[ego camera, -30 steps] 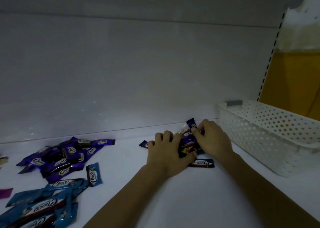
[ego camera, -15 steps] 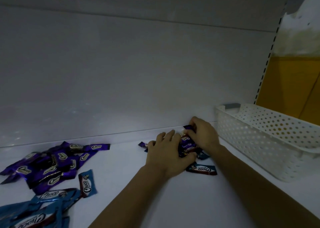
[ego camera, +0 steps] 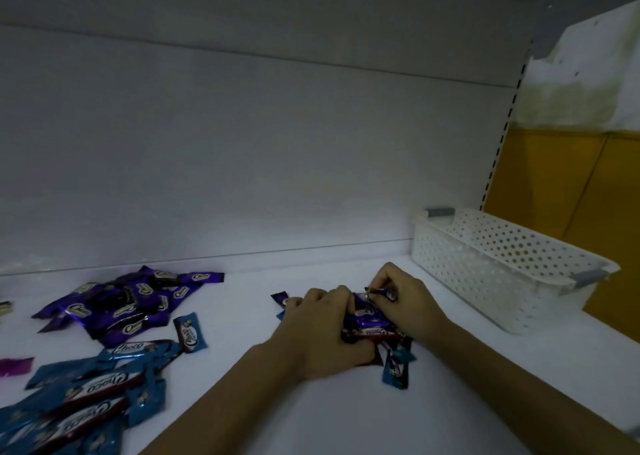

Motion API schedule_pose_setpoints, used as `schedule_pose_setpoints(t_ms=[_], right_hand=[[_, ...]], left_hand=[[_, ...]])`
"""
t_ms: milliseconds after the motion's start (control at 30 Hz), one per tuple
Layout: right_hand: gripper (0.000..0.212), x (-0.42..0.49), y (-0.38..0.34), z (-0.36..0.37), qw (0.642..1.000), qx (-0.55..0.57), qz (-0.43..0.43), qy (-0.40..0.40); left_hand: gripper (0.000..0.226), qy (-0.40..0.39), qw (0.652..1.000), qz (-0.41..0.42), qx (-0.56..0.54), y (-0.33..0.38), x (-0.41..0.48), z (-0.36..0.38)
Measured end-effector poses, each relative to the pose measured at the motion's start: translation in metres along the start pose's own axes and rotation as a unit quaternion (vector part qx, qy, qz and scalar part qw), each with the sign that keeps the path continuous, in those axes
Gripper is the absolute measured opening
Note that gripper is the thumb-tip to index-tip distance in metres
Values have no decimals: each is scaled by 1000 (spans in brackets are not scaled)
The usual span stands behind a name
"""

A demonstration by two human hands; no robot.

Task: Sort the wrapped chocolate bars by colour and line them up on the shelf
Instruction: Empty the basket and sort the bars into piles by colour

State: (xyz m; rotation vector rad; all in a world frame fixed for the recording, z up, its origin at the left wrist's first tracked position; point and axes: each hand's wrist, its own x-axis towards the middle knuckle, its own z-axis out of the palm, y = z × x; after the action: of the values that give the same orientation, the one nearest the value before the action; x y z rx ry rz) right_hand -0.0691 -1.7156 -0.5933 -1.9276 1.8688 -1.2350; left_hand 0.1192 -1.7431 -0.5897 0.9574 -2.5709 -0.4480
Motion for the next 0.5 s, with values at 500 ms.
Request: schedule_pose_setpoints(t_ms=[500], right_hand=[[21,-12,-6,-10,957,219,153,111]], left_hand=[[103,-59,991,-58,105,27,-2,2]])
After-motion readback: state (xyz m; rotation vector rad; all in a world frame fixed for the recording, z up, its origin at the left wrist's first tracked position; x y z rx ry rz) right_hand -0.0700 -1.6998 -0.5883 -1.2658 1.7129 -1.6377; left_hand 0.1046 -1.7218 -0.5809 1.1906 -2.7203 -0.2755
